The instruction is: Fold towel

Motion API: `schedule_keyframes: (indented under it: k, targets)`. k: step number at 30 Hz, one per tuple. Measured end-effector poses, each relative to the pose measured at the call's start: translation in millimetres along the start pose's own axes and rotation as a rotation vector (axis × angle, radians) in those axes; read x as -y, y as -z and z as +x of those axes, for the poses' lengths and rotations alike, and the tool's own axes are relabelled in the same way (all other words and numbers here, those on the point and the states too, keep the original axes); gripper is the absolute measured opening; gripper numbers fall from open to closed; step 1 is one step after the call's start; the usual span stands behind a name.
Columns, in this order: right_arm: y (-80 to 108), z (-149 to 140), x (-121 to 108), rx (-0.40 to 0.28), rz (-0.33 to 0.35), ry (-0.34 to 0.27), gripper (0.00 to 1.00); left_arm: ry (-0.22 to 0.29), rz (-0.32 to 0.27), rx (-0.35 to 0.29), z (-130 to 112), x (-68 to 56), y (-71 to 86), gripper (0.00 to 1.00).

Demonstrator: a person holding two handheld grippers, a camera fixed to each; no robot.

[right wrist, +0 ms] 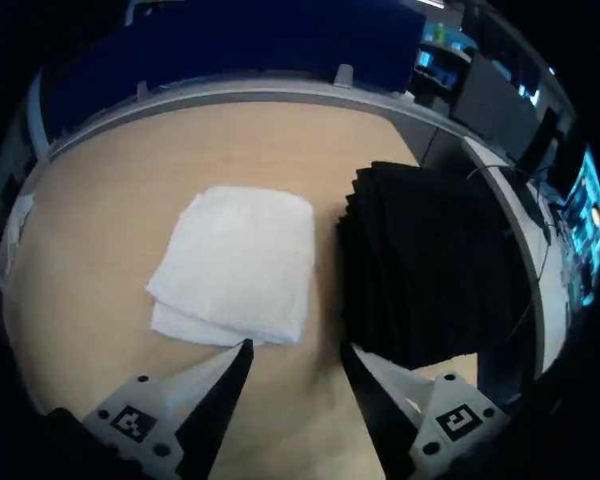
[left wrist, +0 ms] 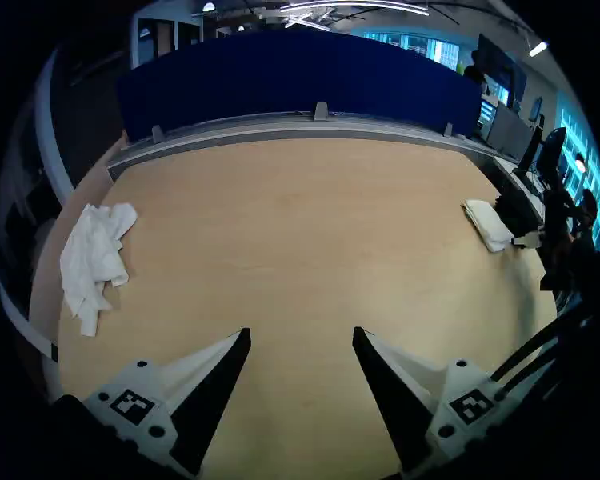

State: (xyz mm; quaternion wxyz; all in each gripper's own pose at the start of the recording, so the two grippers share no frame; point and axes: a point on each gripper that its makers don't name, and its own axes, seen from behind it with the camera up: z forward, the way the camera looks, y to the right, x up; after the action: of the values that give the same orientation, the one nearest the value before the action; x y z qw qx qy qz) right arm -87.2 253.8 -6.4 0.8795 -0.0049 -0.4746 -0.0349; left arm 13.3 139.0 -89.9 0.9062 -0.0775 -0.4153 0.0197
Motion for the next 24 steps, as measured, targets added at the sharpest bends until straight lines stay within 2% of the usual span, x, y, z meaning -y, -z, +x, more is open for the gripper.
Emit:
schedule_keyframes:
  k: [2,6,15,20,24]
  targets:
    - [2.9,5,6,-0.022,0.013,0.001,0.86,0.001,-0.002,0.000,1,0.2,-0.2,0.95]
    - [5.0,17,19,-0.061,0.040,0.003,1.00,0.003,-0.002,-0.002,2,1.4,0.7,0.95]
    - [-6.5,34,52,-0.088,0.083,0.019,1.00,0.006,0.007,-0.003,1,5.4,5.0,0.95]
    - [-18.6,31,66,-0.080,0.096,0.035,1.00,0.012,0.016,0.000,-3,10.6,5.3,0.95]
    - [-30.1,18,72,-0.053,0.102,0.046,1.00,0.014,0.025,0.002,-6,14.3,6.2,0.95]
